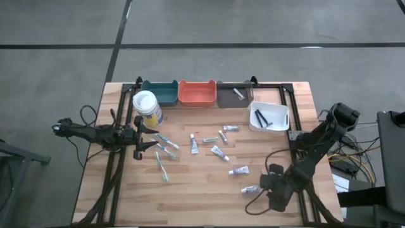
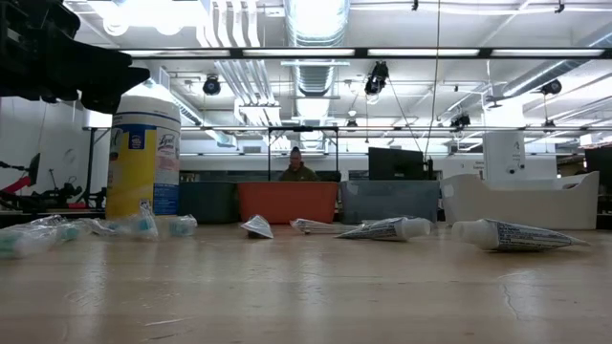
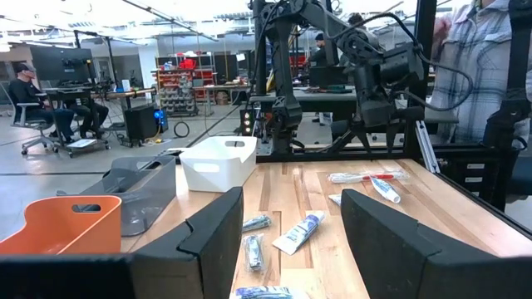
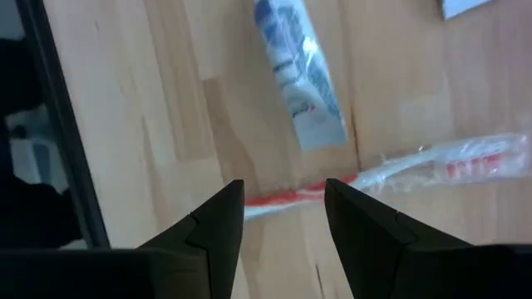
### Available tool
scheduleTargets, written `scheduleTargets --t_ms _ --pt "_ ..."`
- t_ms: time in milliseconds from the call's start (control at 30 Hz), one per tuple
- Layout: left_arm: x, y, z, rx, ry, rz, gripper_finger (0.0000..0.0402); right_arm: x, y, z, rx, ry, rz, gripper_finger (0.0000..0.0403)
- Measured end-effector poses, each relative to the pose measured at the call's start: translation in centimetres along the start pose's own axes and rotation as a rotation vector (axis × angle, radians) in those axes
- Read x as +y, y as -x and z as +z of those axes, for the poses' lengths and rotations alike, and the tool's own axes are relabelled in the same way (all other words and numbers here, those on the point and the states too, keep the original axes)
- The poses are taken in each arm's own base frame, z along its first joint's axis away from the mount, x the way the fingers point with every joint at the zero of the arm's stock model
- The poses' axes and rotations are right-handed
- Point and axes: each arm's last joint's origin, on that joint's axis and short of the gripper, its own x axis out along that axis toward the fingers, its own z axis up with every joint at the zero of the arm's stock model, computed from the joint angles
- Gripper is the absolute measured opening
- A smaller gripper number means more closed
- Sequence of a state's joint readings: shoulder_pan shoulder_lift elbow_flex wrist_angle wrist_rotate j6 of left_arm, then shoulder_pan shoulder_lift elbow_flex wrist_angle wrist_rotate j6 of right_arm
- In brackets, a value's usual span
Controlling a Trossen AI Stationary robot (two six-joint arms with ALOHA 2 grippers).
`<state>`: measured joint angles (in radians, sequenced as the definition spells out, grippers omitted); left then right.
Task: Pick & Place Travel size toiletries
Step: Move the orange toothbrush to the top middle of the table
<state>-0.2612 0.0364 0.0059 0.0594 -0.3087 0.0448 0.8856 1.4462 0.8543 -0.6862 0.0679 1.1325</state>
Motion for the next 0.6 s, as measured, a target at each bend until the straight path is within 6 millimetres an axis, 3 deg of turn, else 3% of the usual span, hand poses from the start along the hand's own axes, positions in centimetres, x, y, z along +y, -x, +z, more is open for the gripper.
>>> scheduleTargets --t_ms 267,600 --pt "0.0 0.0 0.0 0.000 0.000 0.000 0.0209 -0.6 -1.0 -0.5 0.069 -0.059 -0.109 0.0164" --pt "0.0 0.0 0.0 0.000 0.000 0.000 0.0209 -1.4 -1.8 -1.3 0.121 0.087 -0.140 0.0164"
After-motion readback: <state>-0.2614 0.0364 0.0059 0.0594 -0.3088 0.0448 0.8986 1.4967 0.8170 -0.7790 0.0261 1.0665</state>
